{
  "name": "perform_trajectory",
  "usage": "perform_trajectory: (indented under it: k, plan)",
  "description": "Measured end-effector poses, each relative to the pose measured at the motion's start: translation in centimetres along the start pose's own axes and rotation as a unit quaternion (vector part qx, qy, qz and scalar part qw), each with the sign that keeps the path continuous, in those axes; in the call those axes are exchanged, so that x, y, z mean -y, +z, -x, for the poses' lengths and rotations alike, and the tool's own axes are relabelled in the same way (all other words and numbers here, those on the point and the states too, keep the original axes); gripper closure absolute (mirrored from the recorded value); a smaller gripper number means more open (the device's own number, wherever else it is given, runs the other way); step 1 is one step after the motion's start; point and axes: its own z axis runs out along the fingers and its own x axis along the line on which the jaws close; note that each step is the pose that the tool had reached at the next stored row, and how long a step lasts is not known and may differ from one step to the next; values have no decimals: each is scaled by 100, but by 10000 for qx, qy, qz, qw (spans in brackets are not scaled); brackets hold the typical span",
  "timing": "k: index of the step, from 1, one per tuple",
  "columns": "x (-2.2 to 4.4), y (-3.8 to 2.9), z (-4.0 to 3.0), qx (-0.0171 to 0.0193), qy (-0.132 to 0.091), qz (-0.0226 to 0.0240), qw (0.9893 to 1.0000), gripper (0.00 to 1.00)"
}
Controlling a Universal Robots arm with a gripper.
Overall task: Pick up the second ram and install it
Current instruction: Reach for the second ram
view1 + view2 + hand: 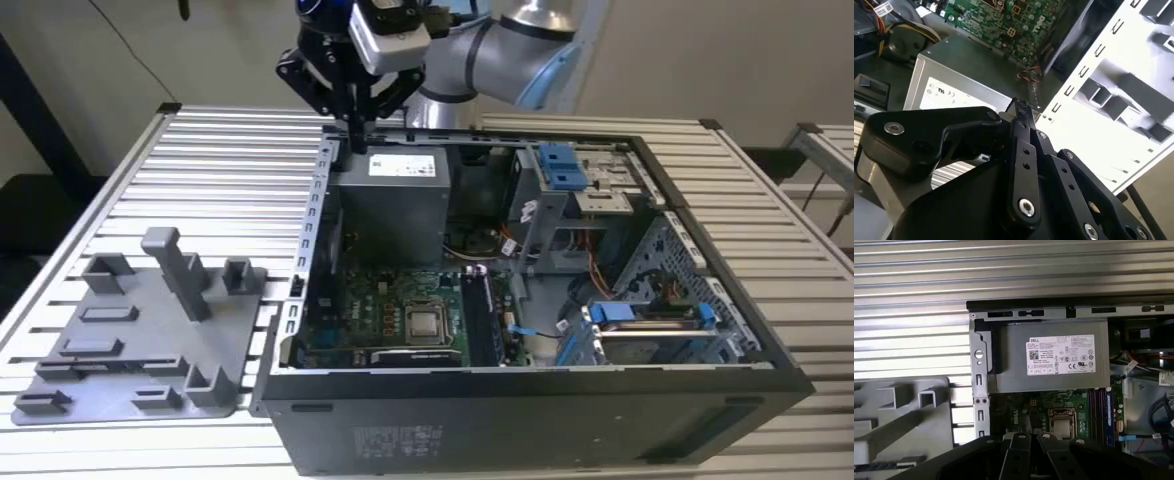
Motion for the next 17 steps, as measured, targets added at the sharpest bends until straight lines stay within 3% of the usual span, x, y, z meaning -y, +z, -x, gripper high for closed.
perform_trajectory:
  k: [8,17]
  plan:
    - [9,-3,-128,-3,0,0,10000,89]
    - [14,-5,-196,-6,0,-1,10000,89]
